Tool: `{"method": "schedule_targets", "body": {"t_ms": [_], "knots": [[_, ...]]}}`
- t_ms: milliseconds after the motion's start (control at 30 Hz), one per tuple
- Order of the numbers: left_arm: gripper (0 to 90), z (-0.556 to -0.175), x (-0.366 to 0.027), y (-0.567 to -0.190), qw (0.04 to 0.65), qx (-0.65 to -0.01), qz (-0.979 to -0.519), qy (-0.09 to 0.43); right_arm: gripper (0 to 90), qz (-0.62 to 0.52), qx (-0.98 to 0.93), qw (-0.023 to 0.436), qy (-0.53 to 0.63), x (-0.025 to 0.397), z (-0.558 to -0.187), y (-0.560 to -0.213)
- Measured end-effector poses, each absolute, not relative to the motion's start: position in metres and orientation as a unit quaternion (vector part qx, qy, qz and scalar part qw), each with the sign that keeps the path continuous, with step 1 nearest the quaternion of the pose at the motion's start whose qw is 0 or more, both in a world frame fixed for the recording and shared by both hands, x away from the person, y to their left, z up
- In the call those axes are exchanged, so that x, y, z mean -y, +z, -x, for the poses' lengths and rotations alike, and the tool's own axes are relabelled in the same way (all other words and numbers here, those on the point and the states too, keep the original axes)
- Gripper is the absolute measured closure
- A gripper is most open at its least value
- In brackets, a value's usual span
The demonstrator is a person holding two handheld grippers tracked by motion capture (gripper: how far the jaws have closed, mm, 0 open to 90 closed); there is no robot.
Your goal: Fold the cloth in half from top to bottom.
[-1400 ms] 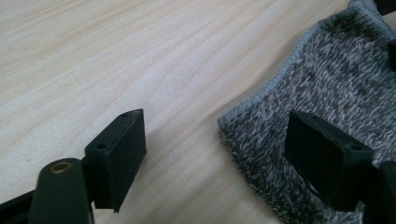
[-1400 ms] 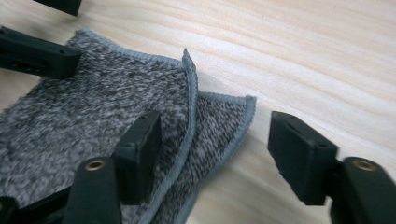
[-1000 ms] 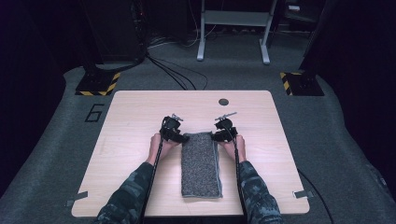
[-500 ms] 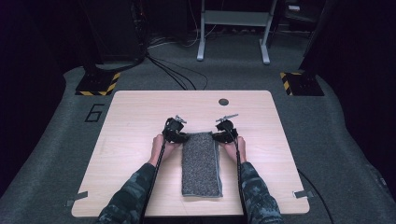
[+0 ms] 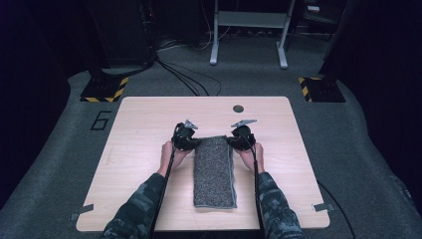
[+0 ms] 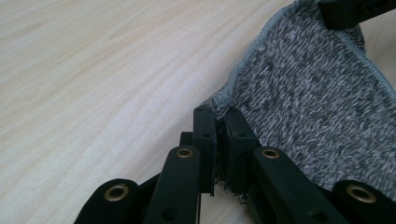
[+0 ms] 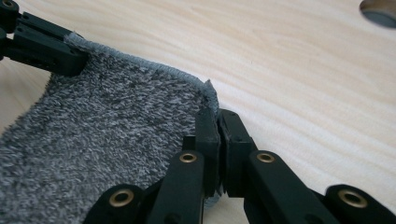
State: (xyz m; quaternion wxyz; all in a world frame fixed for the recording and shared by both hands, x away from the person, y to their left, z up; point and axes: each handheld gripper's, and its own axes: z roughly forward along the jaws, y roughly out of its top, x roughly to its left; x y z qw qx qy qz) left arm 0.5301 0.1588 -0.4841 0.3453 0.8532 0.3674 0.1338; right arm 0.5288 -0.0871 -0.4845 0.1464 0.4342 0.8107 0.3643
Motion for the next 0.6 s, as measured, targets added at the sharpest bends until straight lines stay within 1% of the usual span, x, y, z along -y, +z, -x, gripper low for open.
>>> {"method": "schedule_targets", "body": {"t_ms": [333, 600], "knots": [[85.2, -0.531, -0.162, -0.475, 0.356, -0.362, -0.849, 0.146, 87.6, -0.412, -0.808, 0.18, 0.381, 0.085, -0.526, -0.468], [85.5, -0.535, -0.163, -0.469, 0.362, -0.366, -0.843, 0.157, 87.8, -0.408, -0.807, 0.183, 0.387, 0.086, -0.526, -0.464]]}}
